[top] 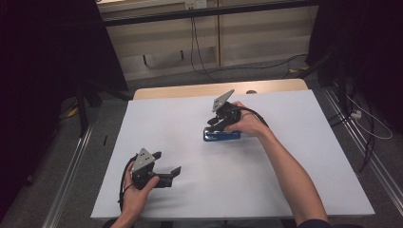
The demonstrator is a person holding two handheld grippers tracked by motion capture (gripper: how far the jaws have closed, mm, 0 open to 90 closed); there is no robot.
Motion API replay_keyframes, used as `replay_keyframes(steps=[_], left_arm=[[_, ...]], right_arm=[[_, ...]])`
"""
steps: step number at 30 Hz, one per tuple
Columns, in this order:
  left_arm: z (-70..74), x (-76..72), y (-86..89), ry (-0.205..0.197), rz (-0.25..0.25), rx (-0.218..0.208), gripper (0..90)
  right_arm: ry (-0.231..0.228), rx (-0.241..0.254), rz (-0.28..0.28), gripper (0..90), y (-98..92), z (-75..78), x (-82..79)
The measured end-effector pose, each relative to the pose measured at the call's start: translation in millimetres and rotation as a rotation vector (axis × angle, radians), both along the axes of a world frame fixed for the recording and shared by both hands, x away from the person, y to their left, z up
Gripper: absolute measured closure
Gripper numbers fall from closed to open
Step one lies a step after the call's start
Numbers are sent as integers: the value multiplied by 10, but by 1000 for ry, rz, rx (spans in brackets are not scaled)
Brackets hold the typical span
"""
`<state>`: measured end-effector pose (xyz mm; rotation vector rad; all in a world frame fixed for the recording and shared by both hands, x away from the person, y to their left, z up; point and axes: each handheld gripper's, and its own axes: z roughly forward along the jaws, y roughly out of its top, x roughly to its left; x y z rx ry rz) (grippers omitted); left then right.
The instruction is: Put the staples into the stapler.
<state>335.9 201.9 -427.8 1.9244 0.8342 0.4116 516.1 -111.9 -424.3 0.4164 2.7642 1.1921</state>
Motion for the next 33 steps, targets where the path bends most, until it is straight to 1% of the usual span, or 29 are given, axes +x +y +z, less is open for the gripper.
replay_keyframes(steps=[1,3,5,10,12,14,16,17,19,22,23,25,26,29,31,33], left_arm=[[0,1,2,0,1,-1,51],[0,3,3,0,3,-4,51],[-2,4,-1,1,2,-5,51],[-1,4,-6,-1,2,-3,51],[-2,5,-8,2,3,-2,51],[-2,6,-8,3,5,0,52],[-1,8,-7,2,4,2,51],[-1,9,-7,2,5,2,51],[-3,11,-8,2,6,-2,51],[-5,12,-9,3,6,-2,51],[-5,13,-9,3,5,-3,51],[-5,14,-8,2,7,-3,52],[-5,14,-8,4,8,-1,51],[-5,20,-1,1,7,4,51],[-4,17,-2,3,10,0,51],[-3,17,-2,2,10,0,51]], right_arm=[[0,1,-9,603,-5,2,1],[-1,8,-22,582,-17,7,1],[-2,23,-51,511,-31,15,0],[31,46,-112,366,-72,25,-8],[30,53,-130,334,-88,20,-17],[51,62,-152,270,-104,13,-25],[71,66,-167,228,-115,2,-36],[75,66,-175,206,-117,-1,-43],[67,70,-201,148,-124,-2,-51],[72,85,-232,132,-144,5,-68],[69,88,-242,111,-148,7,-71],[66,96,-263,98,-164,13,-83],[64,98,-278,74,-173,13,-97],[62,101,-290,71,-190,18,-123],[57,108,-299,55,-203,23,-139],[52,118,-321,52,-214,23,-154]])
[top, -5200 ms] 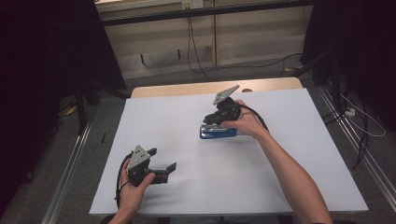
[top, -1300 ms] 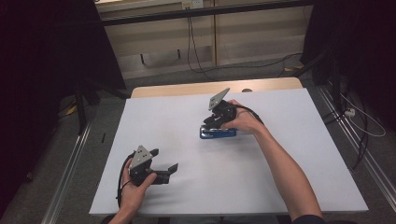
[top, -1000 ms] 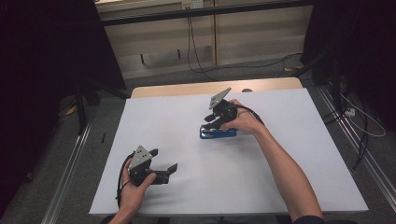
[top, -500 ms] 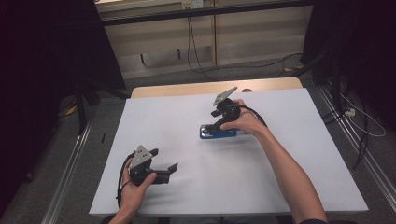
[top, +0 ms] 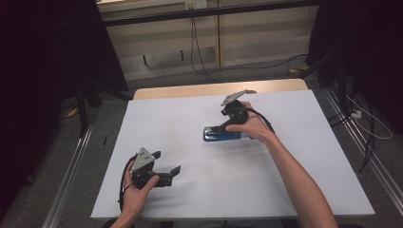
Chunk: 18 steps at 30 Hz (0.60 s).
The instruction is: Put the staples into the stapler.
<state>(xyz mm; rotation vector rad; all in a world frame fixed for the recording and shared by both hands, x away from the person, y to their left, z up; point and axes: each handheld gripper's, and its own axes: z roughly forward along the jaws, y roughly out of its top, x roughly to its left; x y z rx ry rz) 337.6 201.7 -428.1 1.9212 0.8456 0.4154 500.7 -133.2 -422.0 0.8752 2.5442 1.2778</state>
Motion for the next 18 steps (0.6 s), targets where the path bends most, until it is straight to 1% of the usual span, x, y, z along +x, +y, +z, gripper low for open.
replay_keyframes(steps=[4,7,11,12,15,18], left_arm=[[-4,5,-2,-2,-1,1,51],[-4,6,-1,-2,1,1,51],[-3,8,3,-3,6,5,51],[-4,9,4,-3,7,5,51],[-5,10,6,-2,9,5,51],[-4,11,7,-3,11,5,51]], right_arm=[[-7,-4,-47,59,-5,-9,-43],[-8,6,-41,65,-9,-6,-97],[-28,18,-69,64,-12,7,-156],[-27,19,-73,63,-15,10,-171],[-40,12,-103,58,-35,16,-215],[-48,18,-135,55,-67,17,-247]])
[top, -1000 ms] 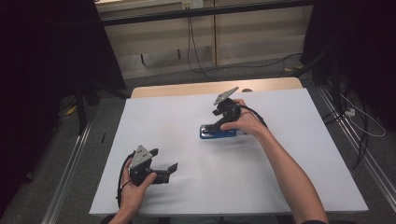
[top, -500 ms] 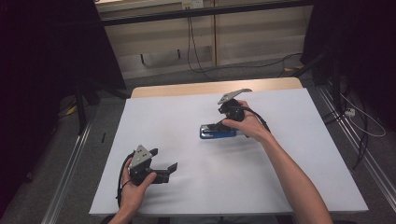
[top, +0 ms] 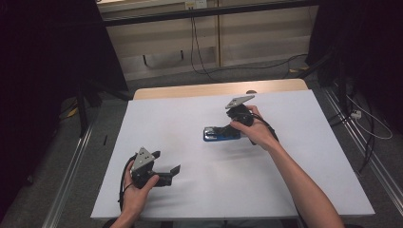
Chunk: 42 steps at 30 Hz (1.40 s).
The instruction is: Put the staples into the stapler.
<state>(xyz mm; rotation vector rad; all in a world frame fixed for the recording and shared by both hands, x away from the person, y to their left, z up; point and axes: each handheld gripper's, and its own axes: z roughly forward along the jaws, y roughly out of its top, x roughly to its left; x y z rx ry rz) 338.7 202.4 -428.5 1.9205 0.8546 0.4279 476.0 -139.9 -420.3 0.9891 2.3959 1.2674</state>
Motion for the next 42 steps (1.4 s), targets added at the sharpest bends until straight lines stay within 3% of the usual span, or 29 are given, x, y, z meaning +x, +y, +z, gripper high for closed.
replay_keyframes(steps=[8,14,26,42], left_arm=[[1,4,4,1,4,2,51],[-2,7,8,2,10,7,51],[-13,22,26,8,28,-2,51],[-20,38,34,11,40,-11,52]], right_arm=[[-23,53,-63,44,-92,-11,-96],[-51,77,-148,42,-193,-62,-211],[-96,80,-269,31,-428,-94,-395],[-139,81,-352,31,-664,-87,-628]])
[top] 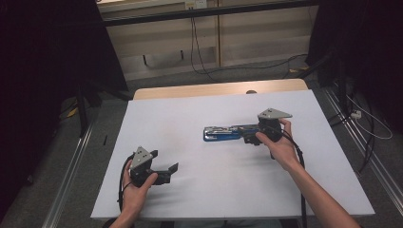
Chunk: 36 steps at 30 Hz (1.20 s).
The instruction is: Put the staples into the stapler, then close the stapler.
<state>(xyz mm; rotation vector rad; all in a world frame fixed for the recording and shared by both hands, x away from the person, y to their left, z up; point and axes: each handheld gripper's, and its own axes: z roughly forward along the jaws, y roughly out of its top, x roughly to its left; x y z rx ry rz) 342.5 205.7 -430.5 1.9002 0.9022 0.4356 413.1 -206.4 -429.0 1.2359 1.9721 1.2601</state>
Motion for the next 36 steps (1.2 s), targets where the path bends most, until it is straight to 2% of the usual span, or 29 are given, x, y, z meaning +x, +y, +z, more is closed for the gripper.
replay_keyframes(steps=[2,7,10,12,14,19,22,24,27,30,31,35,36], left_arm=[[2,-5,-3,0,1,5,52],[10,-20,-9,-7,-5,10,52],[17,-22,-3,-10,-5,11,52],[18,-19,2,-11,-5,9,52],[18,-20,4,-10,-3,9,52],[20,-25,10,-11,-6,6,52],[22,-18,19,-17,2,13,55],[13,-14,20,-15,8,10,55],[7,-3,28,-9,12,16,54],[0,9,19,0,1,-2,48],[3,8,10,0,2,-4,47],[6,14,-21,5,4,0,48],[5,24,-28,15,4,-17,48]], right_arm=[[1,14,-7,31,-26,13,-32],[-22,-3,-24,31,-92,4,-119],[-8,26,-22,27,-128,-16,-161],[-25,-3,-28,27,-149,-24,-194],[-21,10,-37,26,-172,-33,-211],[-25,1,-58,26,-204,-58,-251],[-11,46,-61,26,-191,-42,-260],[-24,14,-52,26,-169,-22,-286],[-25,18,-58,25,-171,-26,-323],[-33,5,-64,25,-183,-51,-346],[-29,14,-59,25,-187,-62,-350],[-27,-9,-35,25,-191,-129,-372],[-21,-14,-35,24,-191,-142,-381]])
